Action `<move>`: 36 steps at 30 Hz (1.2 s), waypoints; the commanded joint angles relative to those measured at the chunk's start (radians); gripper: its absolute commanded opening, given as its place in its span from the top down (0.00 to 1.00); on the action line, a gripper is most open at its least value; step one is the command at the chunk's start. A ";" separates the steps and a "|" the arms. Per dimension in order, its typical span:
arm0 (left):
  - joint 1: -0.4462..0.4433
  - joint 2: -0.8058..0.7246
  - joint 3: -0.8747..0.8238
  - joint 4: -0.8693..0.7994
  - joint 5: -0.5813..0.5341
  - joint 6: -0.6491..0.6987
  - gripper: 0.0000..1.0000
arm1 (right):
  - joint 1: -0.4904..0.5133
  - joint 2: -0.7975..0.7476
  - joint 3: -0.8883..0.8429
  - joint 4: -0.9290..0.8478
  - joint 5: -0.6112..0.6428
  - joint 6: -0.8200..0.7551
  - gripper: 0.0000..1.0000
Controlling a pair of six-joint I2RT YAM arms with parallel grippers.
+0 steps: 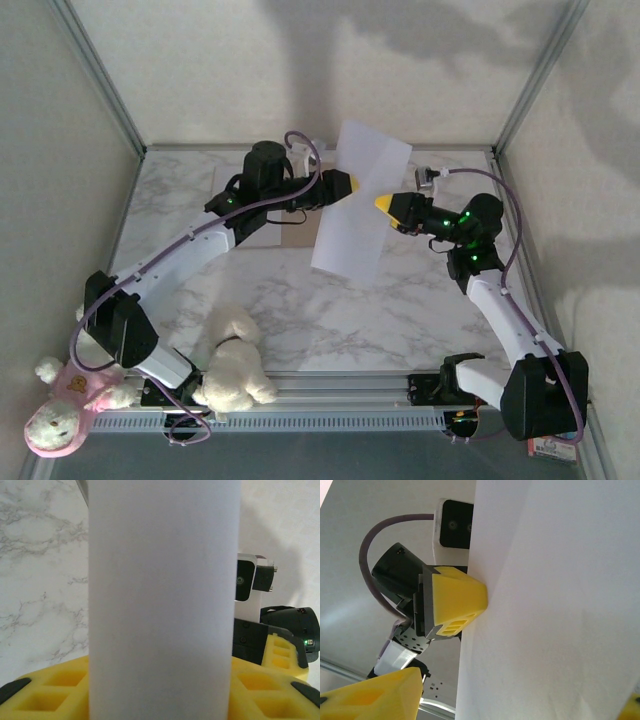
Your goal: Put the files into the folder
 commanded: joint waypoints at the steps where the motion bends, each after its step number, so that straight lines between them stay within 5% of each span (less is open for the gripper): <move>1: -0.008 0.005 0.013 0.044 -0.008 -0.009 0.52 | 0.010 -0.004 0.021 0.006 0.018 -0.027 0.35; 16: -0.017 0.002 -0.006 0.095 -0.006 -0.036 0.53 | 0.043 -0.020 0.020 -0.072 0.063 -0.088 0.27; 36: -0.019 0.005 0.006 -0.031 -0.103 0.044 0.53 | 0.055 -0.024 0.033 -0.071 0.063 -0.081 0.45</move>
